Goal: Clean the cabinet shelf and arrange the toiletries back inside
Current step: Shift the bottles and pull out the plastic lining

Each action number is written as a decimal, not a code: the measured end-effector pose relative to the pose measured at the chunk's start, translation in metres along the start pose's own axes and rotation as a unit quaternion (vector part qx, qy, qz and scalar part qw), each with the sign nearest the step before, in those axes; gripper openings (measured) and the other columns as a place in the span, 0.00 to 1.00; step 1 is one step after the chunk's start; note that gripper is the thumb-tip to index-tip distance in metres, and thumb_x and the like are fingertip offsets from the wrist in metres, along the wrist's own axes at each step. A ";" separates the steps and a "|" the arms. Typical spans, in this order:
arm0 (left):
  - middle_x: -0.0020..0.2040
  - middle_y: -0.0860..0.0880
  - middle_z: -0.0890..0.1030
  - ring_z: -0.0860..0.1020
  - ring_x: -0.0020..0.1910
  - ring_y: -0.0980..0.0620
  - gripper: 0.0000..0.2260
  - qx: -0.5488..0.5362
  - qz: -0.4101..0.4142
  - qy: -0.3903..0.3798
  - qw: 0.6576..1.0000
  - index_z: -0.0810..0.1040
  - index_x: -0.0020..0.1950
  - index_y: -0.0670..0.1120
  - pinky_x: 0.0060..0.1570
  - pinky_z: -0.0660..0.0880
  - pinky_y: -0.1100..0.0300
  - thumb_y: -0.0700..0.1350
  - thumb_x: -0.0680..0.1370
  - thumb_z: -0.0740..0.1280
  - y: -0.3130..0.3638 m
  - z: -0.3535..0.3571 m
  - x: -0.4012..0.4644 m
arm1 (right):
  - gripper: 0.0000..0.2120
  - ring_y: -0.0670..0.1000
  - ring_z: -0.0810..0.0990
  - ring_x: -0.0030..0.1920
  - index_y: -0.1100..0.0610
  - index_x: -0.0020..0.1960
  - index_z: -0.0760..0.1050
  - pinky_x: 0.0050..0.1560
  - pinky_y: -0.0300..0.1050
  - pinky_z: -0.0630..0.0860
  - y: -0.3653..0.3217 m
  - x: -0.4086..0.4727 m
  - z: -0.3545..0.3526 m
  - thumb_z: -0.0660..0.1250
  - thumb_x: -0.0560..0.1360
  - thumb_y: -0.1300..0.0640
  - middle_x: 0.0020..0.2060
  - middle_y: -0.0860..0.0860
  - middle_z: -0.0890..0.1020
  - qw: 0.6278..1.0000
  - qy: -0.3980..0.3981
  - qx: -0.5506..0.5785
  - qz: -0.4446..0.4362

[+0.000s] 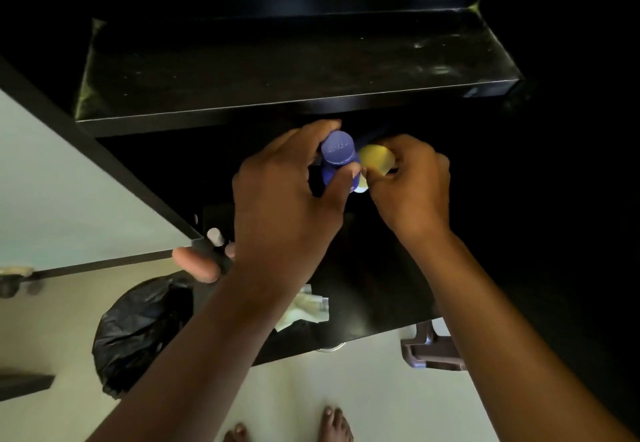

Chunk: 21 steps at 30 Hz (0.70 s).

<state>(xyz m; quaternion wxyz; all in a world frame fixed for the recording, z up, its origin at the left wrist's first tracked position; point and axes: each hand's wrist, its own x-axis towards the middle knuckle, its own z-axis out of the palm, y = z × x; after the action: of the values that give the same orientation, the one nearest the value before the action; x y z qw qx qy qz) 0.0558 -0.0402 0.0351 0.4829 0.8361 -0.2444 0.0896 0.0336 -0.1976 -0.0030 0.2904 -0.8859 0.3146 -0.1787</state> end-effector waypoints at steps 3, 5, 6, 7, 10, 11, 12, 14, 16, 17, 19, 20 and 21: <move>0.57 0.52 0.86 0.84 0.56 0.52 0.19 0.010 -0.034 -0.004 0.999 0.81 0.67 0.49 0.60 0.80 0.48 0.47 0.76 0.74 -0.009 0.026 0.008 | 0.12 0.60 0.83 0.51 0.52 0.54 0.81 0.50 0.55 0.83 0.004 0.015 0.004 0.74 0.72 0.56 0.50 0.55 0.84 0.998 -0.007 -0.051 0.018; 0.59 0.50 0.86 0.84 0.58 0.50 0.20 0.013 -0.055 -0.023 0.998 0.80 0.69 0.49 0.62 0.79 0.47 0.47 0.76 0.73 -0.017 0.041 0.018 | 0.10 0.61 0.83 0.51 0.55 0.53 0.82 0.50 0.56 0.83 0.006 0.024 0.005 0.74 0.72 0.56 0.50 0.57 0.84 0.997 -0.021 -0.073 0.031; 0.58 0.49 0.86 0.84 0.58 0.49 0.18 0.023 -0.066 -0.038 0.997 0.80 0.68 0.49 0.62 0.80 0.47 0.47 0.78 0.72 -0.021 0.048 0.025 | 0.11 0.61 0.83 0.51 0.56 0.54 0.82 0.50 0.55 0.83 0.008 0.028 0.005 0.75 0.73 0.56 0.51 0.57 0.84 0.996 -0.032 -0.084 0.032; 0.58 0.47 0.86 0.84 0.58 0.48 0.16 0.035 -0.073 -0.054 0.995 0.80 0.67 0.48 0.62 0.80 0.47 0.47 0.79 0.71 -0.024 0.055 0.030 | 0.12 0.61 0.83 0.52 0.56 0.55 0.82 0.51 0.54 0.83 0.009 0.032 0.005 0.75 0.73 0.55 0.52 0.57 0.83 0.995 -0.042 -0.093 0.022; 0.62 0.47 0.84 0.83 0.61 0.46 0.20 0.049 -0.074 -0.070 0.994 0.78 0.69 0.50 0.63 0.79 0.45 0.53 0.77 0.67 -0.036 0.070 0.045 | 0.16 0.61 0.82 0.57 0.53 0.62 0.79 0.55 0.49 0.79 0.010 0.040 0.007 0.74 0.74 0.54 0.57 0.56 0.82 0.989 -0.062 -0.128 -0.027; 0.63 0.48 0.83 0.82 0.61 0.45 0.23 0.055 -0.078 -0.069 0.993 0.78 0.69 0.51 0.63 0.79 0.43 0.55 0.75 0.66 -0.040 0.074 0.049 | 0.18 0.60 0.81 0.59 0.53 0.64 0.78 0.56 0.47 0.77 0.010 0.043 0.008 0.73 0.75 0.54 0.59 0.56 0.81 0.986 -0.068 -0.144 -0.038; 0.63 0.48 0.83 0.82 0.61 0.44 0.24 0.055 -0.080 -0.067 0.993 0.78 0.69 0.51 0.62 0.79 0.42 0.56 0.74 0.66 -0.046 0.078 0.052 | 0.19 0.59 0.80 0.60 0.54 0.66 0.76 0.56 0.46 0.76 0.010 0.046 0.011 0.72 0.76 0.54 0.61 0.56 0.80 0.983 -0.075 -0.159 -0.044; 0.63 0.47 0.83 0.82 0.61 0.43 0.24 0.052 -0.084 -0.074 0.992 0.78 0.69 0.50 0.61 0.79 0.42 0.55 0.74 0.68 -0.056 0.082 0.054 | 0.20 0.58 0.79 0.62 0.55 0.68 0.74 0.55 0.47 0.76 0.009 0.050 0.016 0.70 0.77 0.54 0.63 0.55 0.79 0.979 -0.085 -0.178 -0.048; 0.64 0.47 0.82 0.81 0.63 0.43 0.24 0.050 -0.080 -0.093 0.991 0.76 0.71 0.51 0.62 0.79 0.42 0.53 0.76 0.70 -0.061 0.085 0.054 | 0.20 0.59 0.77 0.63 0.54 0.68 0.74 0.55 0.47 0.76 0.010 0.054 0.021 0.70 0.77 0.55 0.65 0.55 0.77 0.977 -0.086 -0.188 -0.057; 0.65 0.47 0.81 0.81 0.64 0.44 0.24 0.045 -0.079 -0.099 0.991 0.75 0.72 0.52 0.63 0.79 0.42 0.52 0.76 0.71 -0.062 0.085 0.054 | 0.21 0.59 0.77 0.63 0.53 0.68 0.74 0.55 0.48 0.76 0.011 0.056 0.024 0.70 0.77 0.55 0.66 0.55 0.77 0.977 -0.085 -0.187 -0.060; 0.66 0.48 0.81 0.80 0.64 0.44 0.25 0.037 -0.085 -0.105 0.990 0.75 0.73 0.52 0.62 0.79 0.43 0.53 0.75 0.71 -0.066 0.088 0.055 | 0.20 0.59 0.77 0.63 0.52 0.68 0.74 0.56 0.48 0.76 0.012 0.059 0.028 0.70 0.76 0.54 0.65 0.55 0.77 0.976 -0.090 -0.191 -0.058; 0.66 0.48 0.81 0.80 0.64 0.45 0.25 0.035 -0.091 -0.104 0.990 0.75 0.72 0.52 0.62 0.79 0.43 0.54 0.75 0.71 -0.067 0.089 0.054 | 0.20 0.59 0.78 0.63 0.52 0.67 0.75 0.55 0.48 0.76 0.012 0.060 0.030 0.71 0.76 0.54 0.65 0.55 0.77 0.975 -0.093 -0.192 -0.055; 0.65 0.49 0.81 0.81 0.63 0.45 0.26 0.032 -0.097 -0.098 0.990 0.75 0.71 0.52 0.62 0.79 0.44 0.56 0.74 0.72 -0.067 0.089 0.054 | 0.19 0.59 0.78 0.62 0.52 0.66 0.75 0.54 0.48 0.76 0.012 0.061 0.031 0.71 0.76 0.54 0.65 0.55 0.77 0.976 -0.095 -0.191 -0.053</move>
<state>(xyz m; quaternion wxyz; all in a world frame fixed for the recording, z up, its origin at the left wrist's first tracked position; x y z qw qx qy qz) 0.1284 -0.1059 -0.0416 0.4360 0.8755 -0.2057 -0.0323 0.0883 -0.2336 -0.0260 0.1347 -0.9532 0.2667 -0.0453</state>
